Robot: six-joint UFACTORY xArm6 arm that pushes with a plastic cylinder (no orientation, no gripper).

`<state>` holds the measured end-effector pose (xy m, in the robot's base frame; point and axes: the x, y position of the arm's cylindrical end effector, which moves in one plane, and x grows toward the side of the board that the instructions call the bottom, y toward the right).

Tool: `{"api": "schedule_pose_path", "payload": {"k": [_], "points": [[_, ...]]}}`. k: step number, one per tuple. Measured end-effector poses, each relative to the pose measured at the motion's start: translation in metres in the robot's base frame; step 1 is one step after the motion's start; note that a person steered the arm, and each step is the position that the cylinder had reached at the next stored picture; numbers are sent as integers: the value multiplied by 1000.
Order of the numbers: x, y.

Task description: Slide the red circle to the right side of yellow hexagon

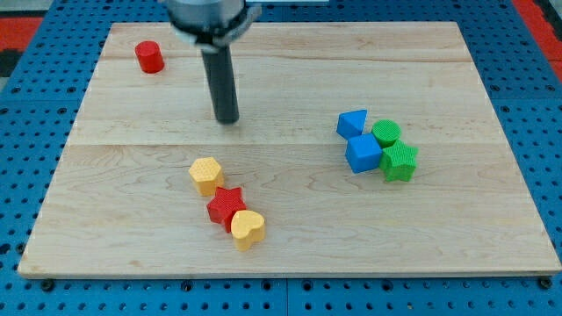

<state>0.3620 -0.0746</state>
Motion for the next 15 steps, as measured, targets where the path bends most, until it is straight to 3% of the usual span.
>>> {"api": "schedule_pose_path", "payload": {"k": [1,2,3,4,5,6,7,8,9,10,11,12,13,14,15], "points": [[-97,-8],[-149,-90],[-128,-168],[-57,-142],[-82,-122],[-137,-118],[-74,-55],[-11,-49],[-66,-56],[-37,-85],[39,-71],[29,-113],[73,-119],[109,-54],[66,-94]]}}
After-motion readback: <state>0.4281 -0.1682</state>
